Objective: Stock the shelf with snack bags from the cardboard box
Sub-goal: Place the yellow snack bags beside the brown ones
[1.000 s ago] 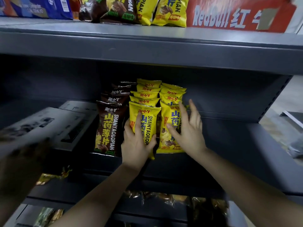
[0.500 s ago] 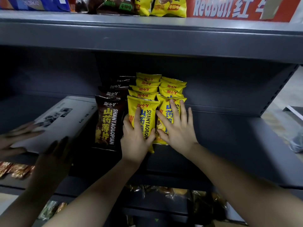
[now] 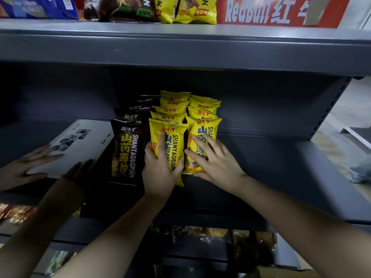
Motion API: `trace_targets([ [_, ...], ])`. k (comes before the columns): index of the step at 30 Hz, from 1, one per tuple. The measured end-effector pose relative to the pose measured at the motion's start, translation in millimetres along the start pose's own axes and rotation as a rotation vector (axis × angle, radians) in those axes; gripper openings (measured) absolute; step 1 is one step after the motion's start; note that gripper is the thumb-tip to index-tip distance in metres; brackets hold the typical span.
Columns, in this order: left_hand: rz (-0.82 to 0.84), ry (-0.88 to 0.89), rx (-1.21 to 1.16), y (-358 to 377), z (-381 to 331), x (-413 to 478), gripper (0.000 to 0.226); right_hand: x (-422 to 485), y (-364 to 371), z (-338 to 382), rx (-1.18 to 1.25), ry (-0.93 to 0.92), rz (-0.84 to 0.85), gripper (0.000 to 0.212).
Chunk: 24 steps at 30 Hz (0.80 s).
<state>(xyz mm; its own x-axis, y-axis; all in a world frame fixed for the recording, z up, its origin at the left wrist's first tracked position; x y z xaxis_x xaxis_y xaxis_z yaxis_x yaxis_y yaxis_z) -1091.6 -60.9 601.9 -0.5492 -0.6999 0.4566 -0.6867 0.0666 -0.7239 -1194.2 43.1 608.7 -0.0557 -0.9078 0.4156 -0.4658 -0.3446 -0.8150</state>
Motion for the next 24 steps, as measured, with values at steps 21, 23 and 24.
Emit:
trace_targets([
  [21, -0.104, 0.131, 0.11, -34.7, -40.1, -23.9, 0.072, -35.6, -51.8, -20.9, 0.198, 0.121, -0.017, 0.047],
  [23, -0.104, 0.183, 0.102, -39.6, -55.9, -32.3, 0.068, -48.0, -57.9, -26.2, 0.22, 0.15, 0.008, 0.047],
  [24, -0.096, 0.196, 0.1, -40.7, -64.1, -37.3, 0.064, -54.5, -62.1, -28.7, 0.24, 0.166, 0.019, 0.048],
])
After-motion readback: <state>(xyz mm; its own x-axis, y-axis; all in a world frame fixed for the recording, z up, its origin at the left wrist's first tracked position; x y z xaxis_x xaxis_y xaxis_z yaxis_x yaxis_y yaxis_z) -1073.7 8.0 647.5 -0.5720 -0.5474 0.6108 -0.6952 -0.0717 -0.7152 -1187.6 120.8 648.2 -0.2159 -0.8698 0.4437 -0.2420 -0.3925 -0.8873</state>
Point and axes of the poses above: each hand's wrist, its own x-axis towards the middle knuckle, its own y-axis out of the palm, z = x × y, the point moved 9 cm from there along x, towards the middle knuckle, and after that the axes turned 3 degrees about z, right-handed, at the moved point
